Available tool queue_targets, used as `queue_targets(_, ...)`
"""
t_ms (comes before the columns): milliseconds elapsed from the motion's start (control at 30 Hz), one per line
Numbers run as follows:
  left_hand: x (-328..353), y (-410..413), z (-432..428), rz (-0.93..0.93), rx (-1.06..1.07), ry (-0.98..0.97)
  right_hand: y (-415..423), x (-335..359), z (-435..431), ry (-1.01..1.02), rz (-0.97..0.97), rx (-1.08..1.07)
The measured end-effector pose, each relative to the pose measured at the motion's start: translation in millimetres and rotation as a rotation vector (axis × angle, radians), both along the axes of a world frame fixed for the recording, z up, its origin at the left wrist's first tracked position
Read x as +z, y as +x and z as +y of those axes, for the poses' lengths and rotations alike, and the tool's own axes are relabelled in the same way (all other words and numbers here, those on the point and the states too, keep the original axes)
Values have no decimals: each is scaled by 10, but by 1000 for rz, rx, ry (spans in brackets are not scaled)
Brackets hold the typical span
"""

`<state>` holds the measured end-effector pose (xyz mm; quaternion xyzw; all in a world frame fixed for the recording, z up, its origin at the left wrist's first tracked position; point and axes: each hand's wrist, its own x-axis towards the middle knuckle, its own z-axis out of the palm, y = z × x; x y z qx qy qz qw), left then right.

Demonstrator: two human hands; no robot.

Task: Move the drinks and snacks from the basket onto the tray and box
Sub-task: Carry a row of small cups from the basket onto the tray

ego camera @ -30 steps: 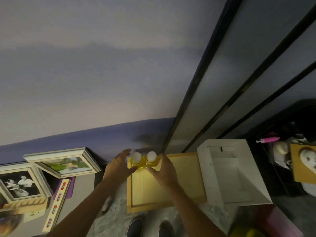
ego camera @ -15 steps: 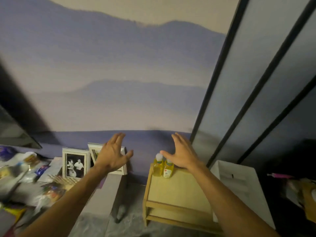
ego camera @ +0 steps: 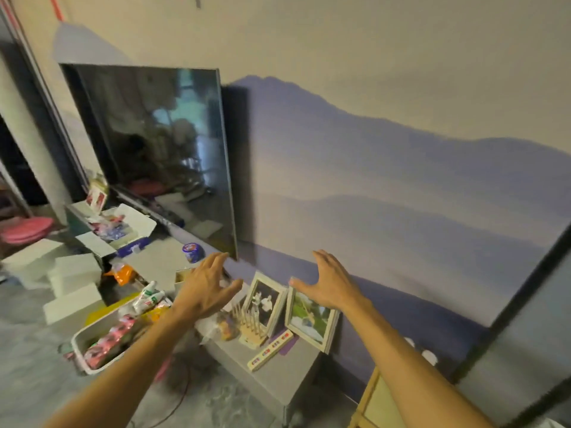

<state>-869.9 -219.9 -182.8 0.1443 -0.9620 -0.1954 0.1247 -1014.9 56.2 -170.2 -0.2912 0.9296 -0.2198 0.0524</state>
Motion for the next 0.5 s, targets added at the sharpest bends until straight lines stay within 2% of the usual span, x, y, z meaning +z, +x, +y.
queue_targets(333,-275,1447,-1989,-30,360,35,525,-158,-2623,20,-63,313)
queue_targets(500,-491,1907,-2885,-87,474,86,804,-422,-3692,83,-64,397)
